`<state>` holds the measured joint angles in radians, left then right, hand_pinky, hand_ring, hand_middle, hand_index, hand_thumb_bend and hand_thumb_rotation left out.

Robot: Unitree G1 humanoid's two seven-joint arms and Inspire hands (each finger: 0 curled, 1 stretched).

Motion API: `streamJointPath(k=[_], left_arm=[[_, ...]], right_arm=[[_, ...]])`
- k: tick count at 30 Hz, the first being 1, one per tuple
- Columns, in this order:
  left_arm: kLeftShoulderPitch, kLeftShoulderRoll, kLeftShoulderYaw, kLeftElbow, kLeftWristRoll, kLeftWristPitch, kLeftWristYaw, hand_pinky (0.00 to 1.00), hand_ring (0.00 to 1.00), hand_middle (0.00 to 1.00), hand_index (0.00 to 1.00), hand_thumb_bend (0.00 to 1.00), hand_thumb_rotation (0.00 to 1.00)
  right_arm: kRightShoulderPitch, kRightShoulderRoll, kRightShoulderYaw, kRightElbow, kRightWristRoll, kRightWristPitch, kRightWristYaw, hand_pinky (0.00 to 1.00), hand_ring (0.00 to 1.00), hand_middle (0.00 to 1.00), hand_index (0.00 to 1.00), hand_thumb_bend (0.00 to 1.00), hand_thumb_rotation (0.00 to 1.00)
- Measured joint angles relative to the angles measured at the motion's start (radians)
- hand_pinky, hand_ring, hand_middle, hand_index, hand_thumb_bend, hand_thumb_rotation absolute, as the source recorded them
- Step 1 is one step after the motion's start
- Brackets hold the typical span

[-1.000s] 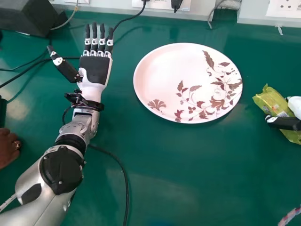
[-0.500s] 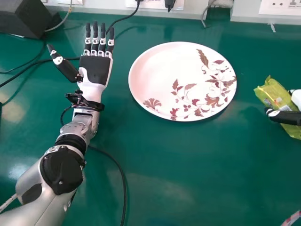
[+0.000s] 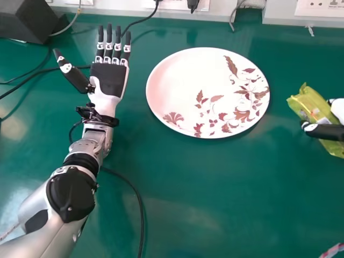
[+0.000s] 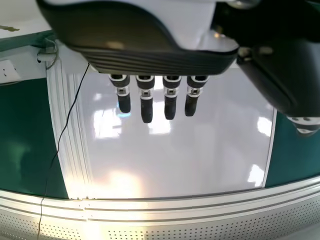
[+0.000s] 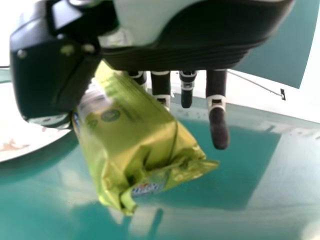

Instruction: Pick up biscuit and place it in the plate

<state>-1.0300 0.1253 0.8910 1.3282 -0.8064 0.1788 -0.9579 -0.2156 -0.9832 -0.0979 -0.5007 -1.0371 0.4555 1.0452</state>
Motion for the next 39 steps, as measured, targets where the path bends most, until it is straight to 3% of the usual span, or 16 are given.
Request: streamJointPath(k=[25,39], left_arm=[[0.000,-0.002,-0.019,0.000,0.011,-0.016,0.019,1.00,0.92,1.00,1.00,1.00,0.41],[0.000,-0.004,-0.027,0.000,0.011,-0.034,0.020,1.00,0.90,0.98,1.00,1.00,0.34]], right_arm=[[-0.105,-0.002,-0.001,-0.036,0.006,-0.095,0.011,0.23,0.44,0.46,0.48,0.50,0.00],[-0.152,0.011,-0.001,-0.028,0.066,-0.141,-0.074,0.23,0.44,0.46,0.48,0.50,0.00]])
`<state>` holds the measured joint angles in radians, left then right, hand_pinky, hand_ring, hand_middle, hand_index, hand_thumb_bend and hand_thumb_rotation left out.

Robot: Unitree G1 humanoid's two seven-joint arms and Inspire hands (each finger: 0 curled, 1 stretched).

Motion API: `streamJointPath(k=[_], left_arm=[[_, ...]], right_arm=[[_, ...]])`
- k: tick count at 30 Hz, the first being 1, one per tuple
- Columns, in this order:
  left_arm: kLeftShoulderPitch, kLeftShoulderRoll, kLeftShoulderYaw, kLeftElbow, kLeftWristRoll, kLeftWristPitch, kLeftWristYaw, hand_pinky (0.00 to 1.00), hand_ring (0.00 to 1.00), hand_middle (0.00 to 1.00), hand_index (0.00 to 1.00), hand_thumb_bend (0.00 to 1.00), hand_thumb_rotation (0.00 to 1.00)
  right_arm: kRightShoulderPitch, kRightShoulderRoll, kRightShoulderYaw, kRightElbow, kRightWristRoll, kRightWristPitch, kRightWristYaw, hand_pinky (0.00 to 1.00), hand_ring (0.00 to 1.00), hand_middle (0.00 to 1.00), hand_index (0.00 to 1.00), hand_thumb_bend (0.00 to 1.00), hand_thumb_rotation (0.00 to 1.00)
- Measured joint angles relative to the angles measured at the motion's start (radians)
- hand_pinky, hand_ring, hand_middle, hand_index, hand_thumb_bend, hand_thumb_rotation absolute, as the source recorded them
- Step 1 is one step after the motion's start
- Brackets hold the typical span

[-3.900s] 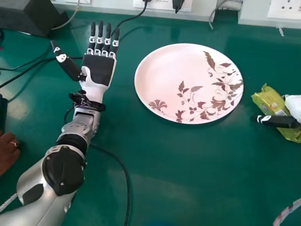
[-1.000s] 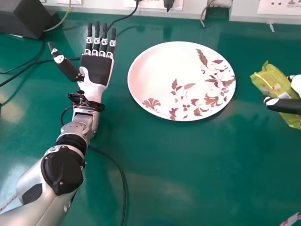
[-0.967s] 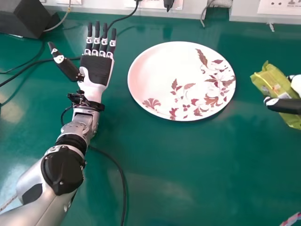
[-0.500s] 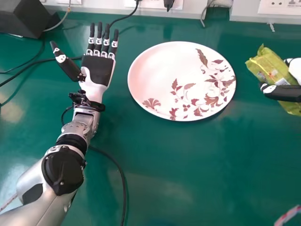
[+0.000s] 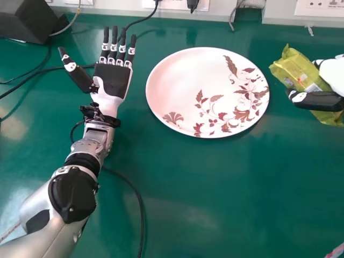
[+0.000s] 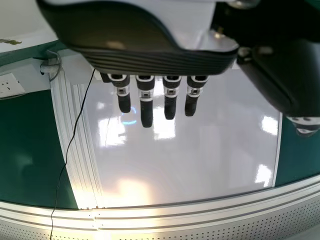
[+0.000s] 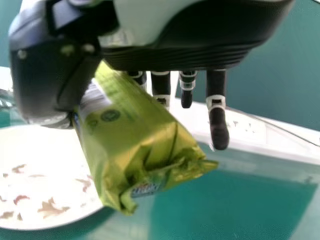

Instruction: Pick up biscuit and place it in the plate

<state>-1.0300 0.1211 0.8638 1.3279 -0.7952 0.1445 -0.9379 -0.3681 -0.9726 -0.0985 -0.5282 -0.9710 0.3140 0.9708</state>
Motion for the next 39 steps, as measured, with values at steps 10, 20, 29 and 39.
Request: streamJointPath(k=[10,20,29,39], left_arm=[[0.000,0.000,-0.008,0.000,0.000,0.003,-0.006,1.00,0.90,1.00,1.00,1.00,0.29],[0.000,0.000,-0.011,0.000,0.000,-0.002,-0.007,0.93,0.89,1.00,1.00,1.00,0.31],[0.000,0.000,-0.011,0.000,-0.003,0.011,-0.009,0.91,0.89,1.00,1.00,1.00,0.33],[0.000,-0.001,-0.011,0.000,-0.003,0.011,-0.012,0.92,0.91,1.00,1.00,1.00,0.35]], right_arm=[[-0.037,0.042,0.020,0.011,0.020,-0.007,-0.061,0.23,0.44,0.46,0.48,0.51,0.00],[-0.076,0.085,0.060,0.043,0.023,-0.049,-0.138,0.23,0.44,0.46,0.48,0.50,0.00],[-0.097,0.118,0.094,0.086,0.022,-0.102,-0.227,0.23,0.44,0.45,0.48,0.50,0.00],[-0.151,0.150,0.144,0.145,0.019,-0.156,-0.283,0.23,0.44,0.45,0.48,0.50,0.00]])
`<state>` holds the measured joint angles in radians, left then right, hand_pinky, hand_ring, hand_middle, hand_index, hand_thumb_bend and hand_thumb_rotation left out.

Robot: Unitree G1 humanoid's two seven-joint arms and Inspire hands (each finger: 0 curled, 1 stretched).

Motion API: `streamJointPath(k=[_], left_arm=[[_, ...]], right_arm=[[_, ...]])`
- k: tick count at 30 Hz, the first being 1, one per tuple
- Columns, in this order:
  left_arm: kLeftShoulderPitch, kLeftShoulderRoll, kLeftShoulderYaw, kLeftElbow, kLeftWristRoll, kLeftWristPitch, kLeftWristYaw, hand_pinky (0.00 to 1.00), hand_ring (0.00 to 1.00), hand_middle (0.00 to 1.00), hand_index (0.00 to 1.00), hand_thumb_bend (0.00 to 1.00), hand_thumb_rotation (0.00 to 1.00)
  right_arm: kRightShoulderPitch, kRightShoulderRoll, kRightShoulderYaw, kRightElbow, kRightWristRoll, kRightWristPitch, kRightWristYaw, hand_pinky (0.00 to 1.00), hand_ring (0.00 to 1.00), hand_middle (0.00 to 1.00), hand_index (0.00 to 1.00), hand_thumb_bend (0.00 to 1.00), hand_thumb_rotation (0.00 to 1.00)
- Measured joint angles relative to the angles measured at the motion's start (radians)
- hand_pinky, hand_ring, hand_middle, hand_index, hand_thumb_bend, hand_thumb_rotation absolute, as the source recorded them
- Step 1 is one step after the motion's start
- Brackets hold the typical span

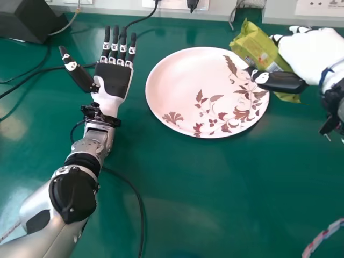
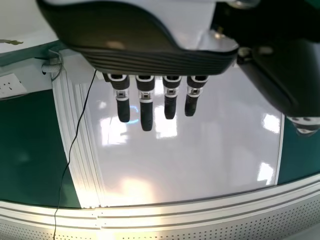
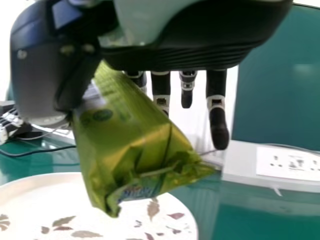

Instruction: Pick up biscuit and place it in the plate

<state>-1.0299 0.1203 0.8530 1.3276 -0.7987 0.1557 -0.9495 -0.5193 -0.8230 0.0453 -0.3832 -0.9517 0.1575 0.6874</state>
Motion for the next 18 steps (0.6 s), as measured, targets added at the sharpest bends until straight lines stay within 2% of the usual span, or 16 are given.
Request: streamJointPath(k=[7,18], left_arm=[[0.000,-0.001,0.000,0.000,-0.002,-0.001,-0.001,0.98,0.92,1.00,1.00,1.00,0.36],[0.000,-0.002,0.001,0.000,-0.006,0.007,-0.002,0.95,0.90,1.00,1.00,1.00,0.34]], right_arm=[[-0.030,0.018,0.025,0.033,-0.001,-0.029,-0.039,0.24,0.44,0.45,0.48,0.50,0.00],[-0.083,0.064,0.059,0.117,0.024,-0.084,-0.101,0.23,0.44,0.45,0.48,0.50,0.00]])
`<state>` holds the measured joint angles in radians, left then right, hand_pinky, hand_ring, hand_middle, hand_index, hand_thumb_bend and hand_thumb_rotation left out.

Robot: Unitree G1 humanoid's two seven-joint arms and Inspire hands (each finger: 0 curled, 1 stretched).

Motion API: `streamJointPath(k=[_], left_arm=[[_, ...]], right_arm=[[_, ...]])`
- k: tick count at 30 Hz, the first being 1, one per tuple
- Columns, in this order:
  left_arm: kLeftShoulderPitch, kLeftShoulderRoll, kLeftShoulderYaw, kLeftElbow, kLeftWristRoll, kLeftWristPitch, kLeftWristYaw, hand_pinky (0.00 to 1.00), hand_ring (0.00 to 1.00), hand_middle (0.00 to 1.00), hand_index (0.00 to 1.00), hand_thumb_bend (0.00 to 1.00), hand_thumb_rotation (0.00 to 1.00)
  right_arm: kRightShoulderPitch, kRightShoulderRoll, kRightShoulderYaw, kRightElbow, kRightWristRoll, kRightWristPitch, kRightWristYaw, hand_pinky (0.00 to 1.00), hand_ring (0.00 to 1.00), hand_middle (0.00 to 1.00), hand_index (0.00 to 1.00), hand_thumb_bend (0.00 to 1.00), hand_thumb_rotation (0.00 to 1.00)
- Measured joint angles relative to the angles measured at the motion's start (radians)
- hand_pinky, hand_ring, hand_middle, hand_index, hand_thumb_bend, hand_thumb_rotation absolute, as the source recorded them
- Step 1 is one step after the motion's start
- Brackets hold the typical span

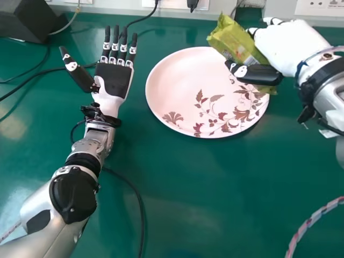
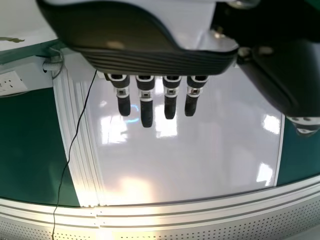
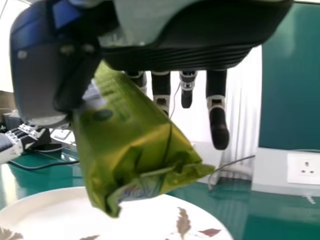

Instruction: Pick up biscuit and place it in the plate

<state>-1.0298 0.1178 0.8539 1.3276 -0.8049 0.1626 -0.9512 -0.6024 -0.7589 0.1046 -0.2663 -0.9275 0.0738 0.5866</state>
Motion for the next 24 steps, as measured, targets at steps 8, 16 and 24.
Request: streamJointPath(k=[8,16,24], left_arm=[[0.000,-0.012,0.001,0.000,0.000,-0.008,0.014,0.89,0.89,1.00,1.00,1.00,0.34],[0.000,-0.013,0.001,0.000,-0.001,-0.001,0.007,0.87,0.88,0.99,1.00,1.00,0.34],[0.000,-0.014,0.001,-0.001,0.000,0.000,0.003,0.89,0.88,0.98,1.00,1.00,0.37]], right_arm=[[-0.020,0.018,0.052,0.100,0.012,-0.053,-0.043,0.23,0.44,0.46,0.49,0.50,0.00],[-0.056,0.047,0.108,0.180,0.005,-0.076,-0.064,0.23,0.44,0.46,0.48,0.50,0.00],[-0.087,0.075,0.140,0.277,0.011,-0.108,-0.112,0.22,0.44,0.46,0.48,0.50,0.00]])
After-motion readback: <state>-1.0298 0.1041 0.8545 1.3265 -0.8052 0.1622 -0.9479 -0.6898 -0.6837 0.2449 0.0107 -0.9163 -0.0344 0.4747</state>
